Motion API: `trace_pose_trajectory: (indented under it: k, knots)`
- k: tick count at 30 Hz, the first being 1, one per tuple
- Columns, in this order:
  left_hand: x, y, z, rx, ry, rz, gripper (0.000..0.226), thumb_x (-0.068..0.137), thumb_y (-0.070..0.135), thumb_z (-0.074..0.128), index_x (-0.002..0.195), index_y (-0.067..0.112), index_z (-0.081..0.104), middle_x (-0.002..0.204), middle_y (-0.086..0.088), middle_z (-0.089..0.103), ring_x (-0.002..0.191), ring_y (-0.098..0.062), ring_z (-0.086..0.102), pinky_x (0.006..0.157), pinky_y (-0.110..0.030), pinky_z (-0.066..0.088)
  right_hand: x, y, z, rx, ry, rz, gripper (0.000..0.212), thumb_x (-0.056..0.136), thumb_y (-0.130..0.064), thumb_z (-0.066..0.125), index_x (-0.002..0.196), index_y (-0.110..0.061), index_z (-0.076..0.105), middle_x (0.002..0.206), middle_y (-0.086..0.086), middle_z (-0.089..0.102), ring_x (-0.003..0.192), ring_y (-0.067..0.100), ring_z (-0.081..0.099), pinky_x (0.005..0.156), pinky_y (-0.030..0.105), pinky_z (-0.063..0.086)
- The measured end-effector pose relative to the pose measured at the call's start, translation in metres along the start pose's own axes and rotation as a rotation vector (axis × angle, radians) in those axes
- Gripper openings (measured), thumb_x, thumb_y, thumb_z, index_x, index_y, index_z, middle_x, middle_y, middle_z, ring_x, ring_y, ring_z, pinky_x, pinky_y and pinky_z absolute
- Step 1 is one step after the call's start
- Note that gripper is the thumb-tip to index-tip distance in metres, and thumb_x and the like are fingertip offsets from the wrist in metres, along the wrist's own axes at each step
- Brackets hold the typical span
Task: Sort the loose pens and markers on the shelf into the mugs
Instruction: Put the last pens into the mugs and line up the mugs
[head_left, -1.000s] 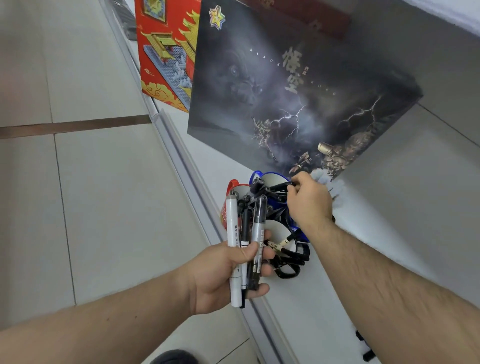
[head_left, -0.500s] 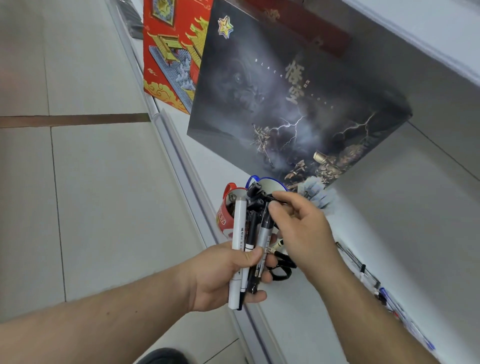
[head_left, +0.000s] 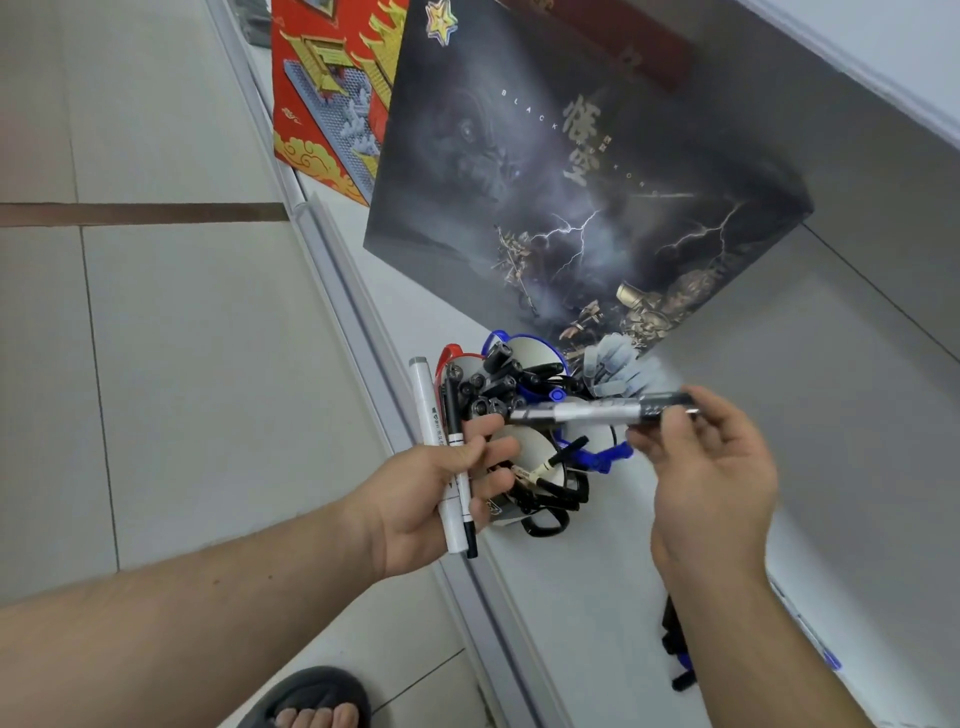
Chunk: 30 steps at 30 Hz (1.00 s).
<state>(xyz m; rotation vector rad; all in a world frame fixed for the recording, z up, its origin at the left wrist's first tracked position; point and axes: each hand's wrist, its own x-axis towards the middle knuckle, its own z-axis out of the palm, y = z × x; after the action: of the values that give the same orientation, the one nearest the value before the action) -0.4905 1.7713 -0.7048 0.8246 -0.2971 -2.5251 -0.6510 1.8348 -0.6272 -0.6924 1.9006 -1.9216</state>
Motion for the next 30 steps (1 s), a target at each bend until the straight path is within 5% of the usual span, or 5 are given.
trace_pose_trajectory:
  k: [6,17,23,27,30]
  knots:
    - [0.004,-0.001,-0.013,0.031,0.018,0.046,0.031,0.095,0.006,0.053,0.119,0.018,0.067,0.077,0.002,0.066,0.053,-0.011,0.048,0.048,-0.022,0.042,0.023,0.016,0.049,-0.26,-0.026,-0.258,0.025,0.092,-0.006,0.059,0.106,-0.027,0.058,0.094,-0.01,0.066,0.082,0.014,0.072,0.083,0.031,0.057]
    - [0.002,-0.003,-0.019,0.118,0.023,0.05,0.024,0.094,0.01,0.055,0.107,0.02,0.072,0.07,0.003,0.055,0.046,-0.008,0.035,0.05,-0.022,0.033,0.042,0.078,0.099,-0.956,-0.448,-0.409,0.019,0.091,-0.014,0.06,0.109,-0.017,0.066,0.102,0.003,0.065,0.093,0.026,0.058,0.079,0.035,0.046]
    - [-0.001,-0.003,-0.016,0.108,-0.063,0.023,0.031,0.079,0.014,0.064,0.109,0.016,0.072,0.071,-0.001,0.053,0.049,-0.01,0.037,0.05,-0.023,0.036,0.043,0.083,0.099,-1.206,-0.496,-0.384,0.031,0.096,-0.023,0.051,0.12,-0.028,0.07,0.116,0.006,0.055,0.115,0.028,0.044,0.103,0.037,0.033]
    - [-0.003,-0.002,-0.013,0.096,-0.119,-0.023,0.038,0.081,0.015,0.061,0.118,0.012,0.068,0.072,-0.002,0.054,0.053,-0.012,0.043,0.056,-0.024,0.039,0.032,0.056,0.089,-0.935,-0.463,-0.21,0.037,0.096,-0.02,0.049,0.127,-0.035,0.064,0.112,-0.002,0.053,0.102,0.016,0.053,0.095,0.03,0.042]
    - [-0.002,-0.003,-0.012,0.103,-0.162,-0.061,0.041,0.078,0.005,0.067,0.119,0.008,0.067,0.076,-0.003,0.058,0.057,-0.013,0.049,0.063,-0.026,0.036,0.009,0.025,0.071,-0.569,-0.514,0.025,0.025,0.096,-0.016,0.051,0.103,-0.03,0.071,0.073,-0.018,0.062,0.074,0.003,0.057,0.069,0.019,0.045]
